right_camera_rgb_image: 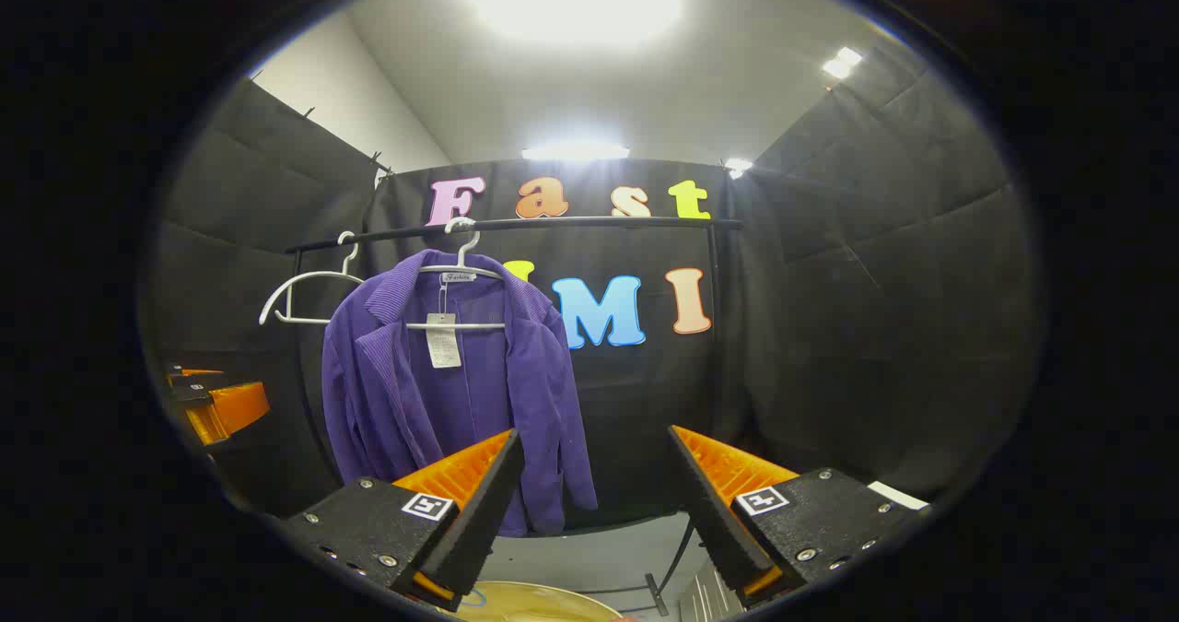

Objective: Grasp the clothes on the hanger with both hands and then place them into the laundry hamper below.

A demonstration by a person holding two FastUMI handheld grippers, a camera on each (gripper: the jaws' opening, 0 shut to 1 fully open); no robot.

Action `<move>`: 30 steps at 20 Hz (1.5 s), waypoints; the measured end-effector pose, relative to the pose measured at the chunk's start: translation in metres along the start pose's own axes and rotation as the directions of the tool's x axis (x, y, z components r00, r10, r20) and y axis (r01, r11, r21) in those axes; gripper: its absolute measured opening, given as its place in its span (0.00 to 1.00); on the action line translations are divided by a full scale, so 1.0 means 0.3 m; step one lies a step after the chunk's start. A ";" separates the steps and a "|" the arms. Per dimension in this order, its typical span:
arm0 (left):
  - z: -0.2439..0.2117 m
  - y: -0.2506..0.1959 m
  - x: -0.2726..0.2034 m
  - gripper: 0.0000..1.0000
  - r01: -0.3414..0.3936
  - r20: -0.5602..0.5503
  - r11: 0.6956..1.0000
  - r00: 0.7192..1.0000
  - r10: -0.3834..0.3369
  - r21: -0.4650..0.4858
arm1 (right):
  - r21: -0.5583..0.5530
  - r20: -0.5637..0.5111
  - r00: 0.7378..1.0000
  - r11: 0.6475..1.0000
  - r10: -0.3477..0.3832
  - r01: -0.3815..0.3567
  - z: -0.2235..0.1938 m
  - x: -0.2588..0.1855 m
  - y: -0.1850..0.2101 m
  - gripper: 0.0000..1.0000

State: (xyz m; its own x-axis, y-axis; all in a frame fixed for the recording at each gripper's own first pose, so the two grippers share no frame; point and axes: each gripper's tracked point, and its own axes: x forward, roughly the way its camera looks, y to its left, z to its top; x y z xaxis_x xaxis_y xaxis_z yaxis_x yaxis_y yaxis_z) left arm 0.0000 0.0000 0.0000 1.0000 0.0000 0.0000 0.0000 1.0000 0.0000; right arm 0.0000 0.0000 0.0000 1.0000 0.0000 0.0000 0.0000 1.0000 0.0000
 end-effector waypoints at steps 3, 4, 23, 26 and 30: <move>-0.011 -0.014 0.022 0.98 0.011 -0.010 1.000 1.000 -0.012 -0.024 | -0.012 0.006 1.000 1.000 -0.004 0.004 0.000 0.003 -0.004 0.95; -0.005 -0.016 0.026 0.98 0.013 -0.007 1.000 1.000 -0.013 -0.023 | -0.016 0.003 1.000 1.000 -0.005 0.005 -0.003 0.004 -0.003 0.95; 0.053 0.034 0.069 0.98 0.054 0.045 0.998 0.998 -0.054 -0.009 | -0.010 -0.007 1.000 1.000 -0.029 0.029 0.005 0.028 0.054 0.95; 0.084 0.042 0.073 0.98 0.079 0.057 0.997 0.995 -0.078 -0.012 | -0.014 0.004 0.999 0.999 -0.034 0.034 0.035 0.041 0.070 0.95; 0.126 0.040 0.097 0.96 0.119 0.079 0.993 0.990 -0.116 -0.028 | -0.010 0.011 0.999 0.999 -0.036 0.036 0.073 0.061 0.097 0.95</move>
State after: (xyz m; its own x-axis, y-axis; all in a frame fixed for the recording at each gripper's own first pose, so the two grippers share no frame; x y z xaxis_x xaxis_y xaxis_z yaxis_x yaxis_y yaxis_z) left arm 0.0290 0.0121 0.0378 0.9900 -0.1165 0.0791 0.1190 0.9925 -0.0276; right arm 0.0182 0.0291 0.0218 0.9993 -0.0360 0.0111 0.0361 0.9993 -0.0103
